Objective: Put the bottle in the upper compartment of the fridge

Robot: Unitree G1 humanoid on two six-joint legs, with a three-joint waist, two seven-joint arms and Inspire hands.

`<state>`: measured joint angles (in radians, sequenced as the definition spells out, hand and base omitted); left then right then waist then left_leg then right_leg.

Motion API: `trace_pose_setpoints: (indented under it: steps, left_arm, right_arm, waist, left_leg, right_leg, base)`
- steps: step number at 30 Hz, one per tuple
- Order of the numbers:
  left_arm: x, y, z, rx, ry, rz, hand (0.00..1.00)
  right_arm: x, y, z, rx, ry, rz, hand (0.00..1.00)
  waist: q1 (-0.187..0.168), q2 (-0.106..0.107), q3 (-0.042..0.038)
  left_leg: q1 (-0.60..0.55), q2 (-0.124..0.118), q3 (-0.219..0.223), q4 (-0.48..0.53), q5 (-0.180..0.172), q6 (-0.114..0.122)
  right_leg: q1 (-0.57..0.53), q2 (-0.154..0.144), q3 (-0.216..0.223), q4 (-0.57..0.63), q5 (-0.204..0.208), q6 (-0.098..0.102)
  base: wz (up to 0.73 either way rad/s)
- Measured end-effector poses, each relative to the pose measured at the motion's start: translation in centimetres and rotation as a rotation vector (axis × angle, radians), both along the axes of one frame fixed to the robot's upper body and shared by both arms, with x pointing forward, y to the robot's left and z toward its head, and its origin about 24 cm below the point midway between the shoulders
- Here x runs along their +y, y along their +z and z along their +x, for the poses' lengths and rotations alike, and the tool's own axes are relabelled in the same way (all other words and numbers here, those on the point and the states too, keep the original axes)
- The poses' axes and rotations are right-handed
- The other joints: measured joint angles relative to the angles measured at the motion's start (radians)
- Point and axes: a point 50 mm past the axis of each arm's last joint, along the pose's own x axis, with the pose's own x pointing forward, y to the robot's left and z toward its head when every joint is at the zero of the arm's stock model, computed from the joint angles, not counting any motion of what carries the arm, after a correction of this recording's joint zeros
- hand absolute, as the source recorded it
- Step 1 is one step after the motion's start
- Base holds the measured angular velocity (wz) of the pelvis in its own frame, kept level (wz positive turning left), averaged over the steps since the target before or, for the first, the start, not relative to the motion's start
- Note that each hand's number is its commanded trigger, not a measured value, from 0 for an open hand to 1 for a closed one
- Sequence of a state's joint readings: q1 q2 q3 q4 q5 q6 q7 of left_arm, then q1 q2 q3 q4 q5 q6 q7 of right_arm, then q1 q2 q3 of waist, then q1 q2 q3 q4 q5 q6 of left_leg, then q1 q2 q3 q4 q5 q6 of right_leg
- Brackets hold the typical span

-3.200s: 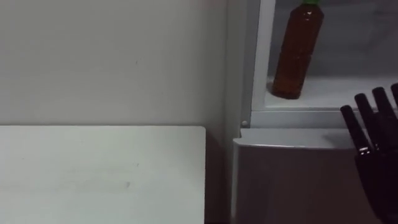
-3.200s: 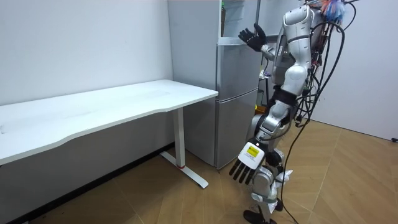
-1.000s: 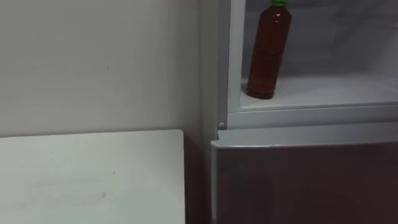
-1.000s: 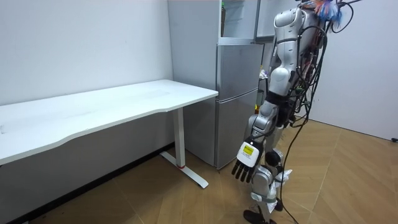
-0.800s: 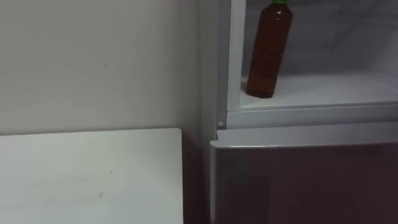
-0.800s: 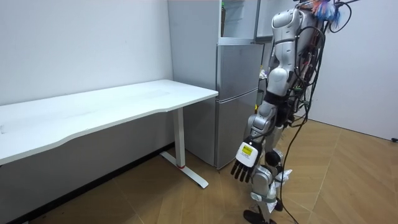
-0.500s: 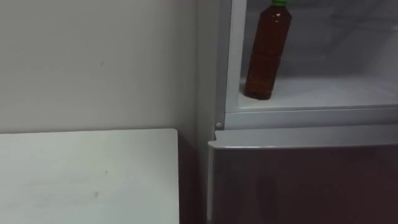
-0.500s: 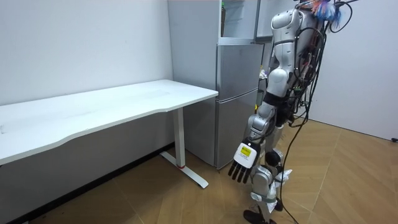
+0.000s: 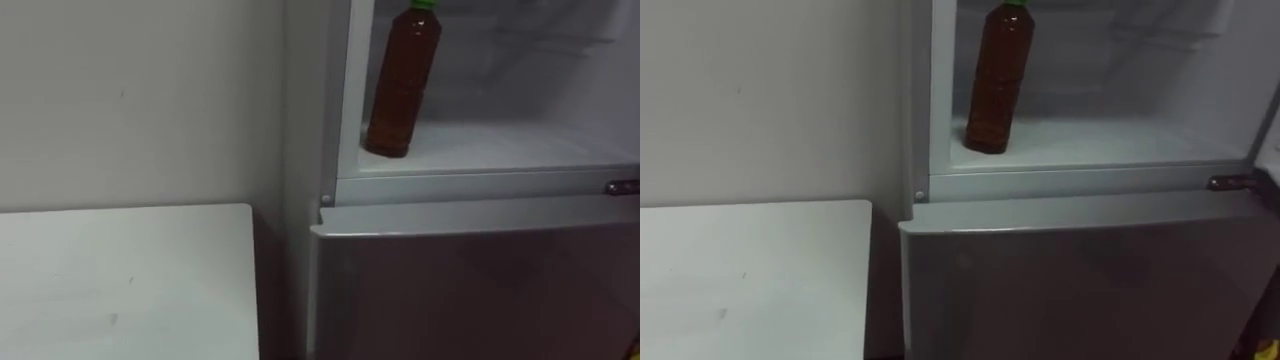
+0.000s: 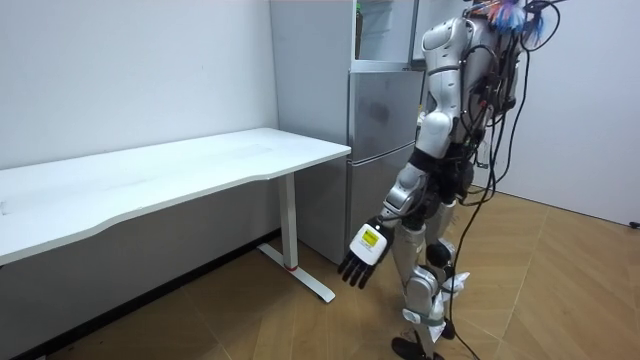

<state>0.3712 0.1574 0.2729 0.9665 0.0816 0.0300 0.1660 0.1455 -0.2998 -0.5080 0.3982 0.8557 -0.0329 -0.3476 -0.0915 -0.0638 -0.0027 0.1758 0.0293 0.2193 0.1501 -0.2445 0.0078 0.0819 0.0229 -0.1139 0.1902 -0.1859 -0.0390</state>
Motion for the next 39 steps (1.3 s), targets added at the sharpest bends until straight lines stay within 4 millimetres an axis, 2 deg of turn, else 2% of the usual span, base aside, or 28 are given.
trace_pose_setpoints:
  steps: [5,7,12,23,27,39]
  left_arm:
    - [0.1,0.3,0.8,-0.041,-0.015,0.011,0.0]
    - [0.1,0.3,0.7,-0.038,-0.014,0.011,0.0]
    - [0.1,0.3,0.1,-0.024,-0.016,0.01,0.0]
    - [0.1,0.1,-0.9,0.002,-0.005,0.007,0.0]
    - [-0.1,0.1,-0.8,-0.002,-0.003,0.002,0.0]
    - [-0.5,-0.1,-0.8,-0.002,-0.023,-0.004,0.0]
  right_arm:
    - [-0.4,6.0,1.8,-0.087,-0.036,-0.227,0.0]
    - [-0.6,8.7,2.2,-0.089,-0.054,-0.372,0.0]
    - [0.1,12.3,2.6,-0.153,-0.123,-0.537,0.0]
    - [0.9,13.5,2.7,-0.074,-0.21,-0.631,0.0]
    - [1.4,13.7,3.0,-0.061,-0.187,-0.636,0.0]
    - [3.0,15.0,3.8,-0.015,-0.099,-0.832,0.0]
  waist:
    - [-0.007,0.006,0.001]
    - [-0.008,0.006,0.001]
    - [-0.003,-0.001,0.0012]
    - [0.013,-0.007,0.0036]
    - [0.014,-0.006,0.004]
    - [0.015,-0.007,0.0048]
  left_leg:
    - [-0.015,-0.003,0.004,0.001,0.0,0.0]
    - [-0.022,-0.003,0.001,0.002,0.001,0.001]
    - [-0.025,-0.004,0.001,0.006,0.001,0.001]
    - [-0.034,-0.011,-0.003,0.016,0.003,0.005]
    - [-0.034,-0.01,-0.005,0.018,0.003,0.005]
    - [-0.027,-0.01,-0.003,0.017,0.003,0.005]
  right_leg:
    - [-0.021,-0.002,0.002,0.017,-0.003,0.002]
    - [-0.03,-0.002,0.0,0.016,-0.003,0.002]
    - [-0.031,-0.002,0.001,0.017,-0.005,0.003]
    - [-0.066,-0.005,0.004,0.064,-0.022,0.003]
    - [-0.067,-0.005,0.008,0.068,-0.023,0.002]
    - [-0.063,-0.004,0.008,0.069,-0.023,0.001]
  base:
    - [-0.01]
    - [-0.02]
    - [0.0]
    - [-0.02]
    - [-0.01]
    - [-0.01]
